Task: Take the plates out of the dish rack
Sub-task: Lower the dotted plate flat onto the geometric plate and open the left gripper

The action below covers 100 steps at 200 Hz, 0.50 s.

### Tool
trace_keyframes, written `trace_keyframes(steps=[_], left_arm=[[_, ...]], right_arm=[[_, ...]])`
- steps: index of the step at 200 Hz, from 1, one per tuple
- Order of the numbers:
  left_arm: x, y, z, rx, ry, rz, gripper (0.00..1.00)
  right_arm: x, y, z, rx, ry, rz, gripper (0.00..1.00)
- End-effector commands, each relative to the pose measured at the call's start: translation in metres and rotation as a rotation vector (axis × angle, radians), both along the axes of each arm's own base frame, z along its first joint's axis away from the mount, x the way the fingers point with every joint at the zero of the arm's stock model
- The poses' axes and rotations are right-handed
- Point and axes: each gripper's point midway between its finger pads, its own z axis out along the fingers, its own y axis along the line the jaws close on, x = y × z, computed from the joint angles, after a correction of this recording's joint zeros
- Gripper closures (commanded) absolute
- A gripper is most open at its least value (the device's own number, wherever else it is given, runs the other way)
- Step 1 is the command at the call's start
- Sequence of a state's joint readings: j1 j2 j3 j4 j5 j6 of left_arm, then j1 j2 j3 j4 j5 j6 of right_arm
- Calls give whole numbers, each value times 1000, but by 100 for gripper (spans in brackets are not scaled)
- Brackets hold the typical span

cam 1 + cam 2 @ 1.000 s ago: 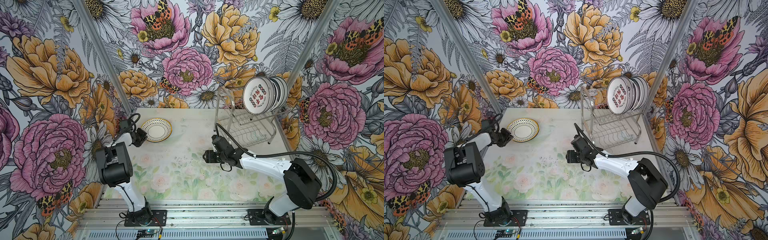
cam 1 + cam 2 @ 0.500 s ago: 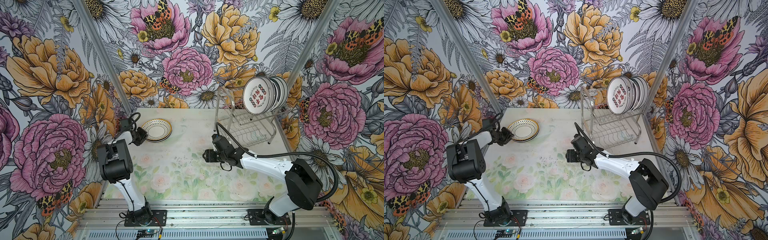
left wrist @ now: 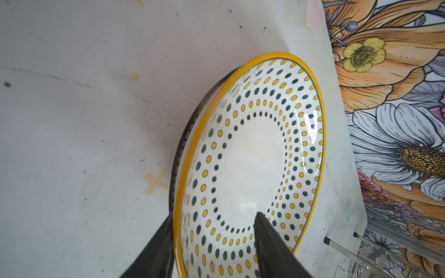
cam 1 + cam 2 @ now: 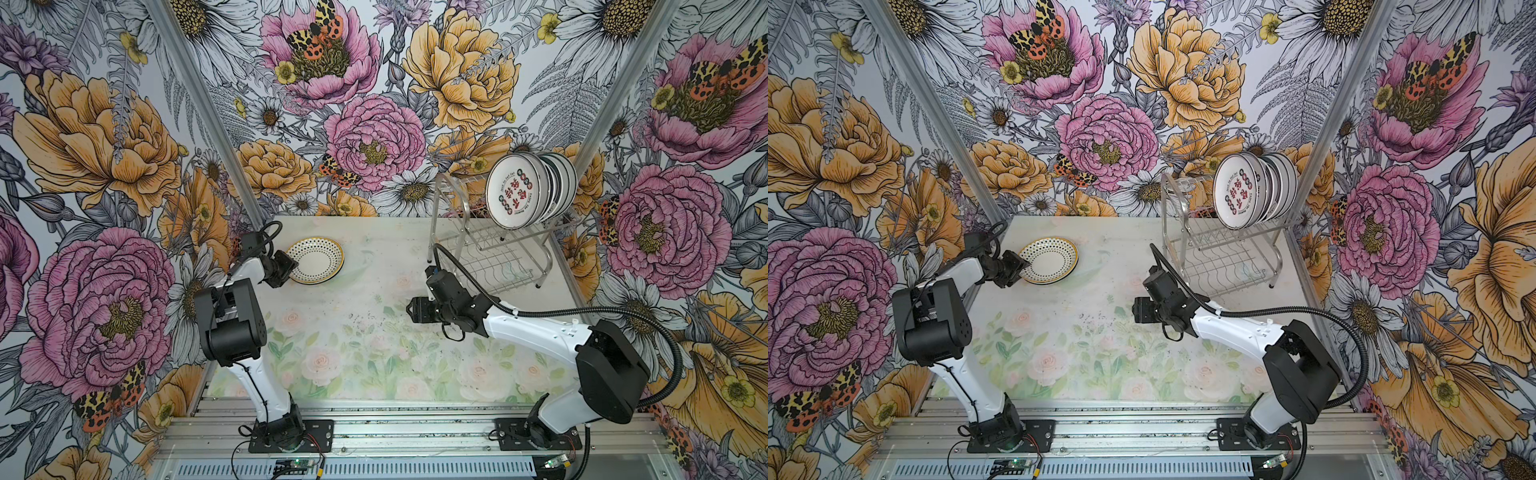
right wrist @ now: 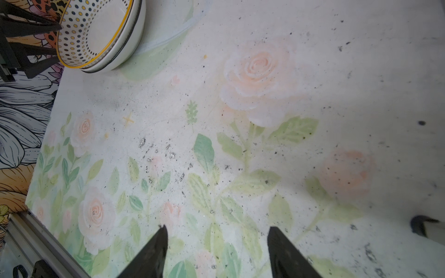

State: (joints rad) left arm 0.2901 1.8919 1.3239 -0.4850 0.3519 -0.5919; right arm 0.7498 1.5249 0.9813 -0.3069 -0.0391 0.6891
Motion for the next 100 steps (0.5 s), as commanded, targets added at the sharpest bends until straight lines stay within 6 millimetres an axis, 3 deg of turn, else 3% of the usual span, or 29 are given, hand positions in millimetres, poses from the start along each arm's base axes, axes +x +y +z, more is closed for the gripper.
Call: trace_keyframes(steps=[1, 37, 45, 73, 82, 90, 93, 100], left_arm=[[-8, 3, -3, 61, 70, -16, 45], [-12, 0, -3, 87, 101, -23, 39], [-14, 0, -2, 101, 106, -20, 23], [-21, 2, 11, 122, 90, -19, 16], [-23, 3, 14, 130, 90, -16, 3], [-26, 4, 11, 129, 101, -16, 1], [-27, 4, 24, 137, 73, -16, 1], [-29, 3, 28, 136, 66, -14, 1]], right_arm=[[5, -2, 20, 13, -60, -7, 32], [6, -3, 20, 10, -64, -7, 32], [6, -4, 20, 9, -66, -5, 32], [7, -3, 28, 14, -88, 16, 32], [7, -3, 31, 17, -98, 26, 32], [6, -3, 35, 22, -107, 34, 32], [6, -3, 35, 22, -109, 37, 32], [5, -3, 38, 25, -115, 41, 32]])
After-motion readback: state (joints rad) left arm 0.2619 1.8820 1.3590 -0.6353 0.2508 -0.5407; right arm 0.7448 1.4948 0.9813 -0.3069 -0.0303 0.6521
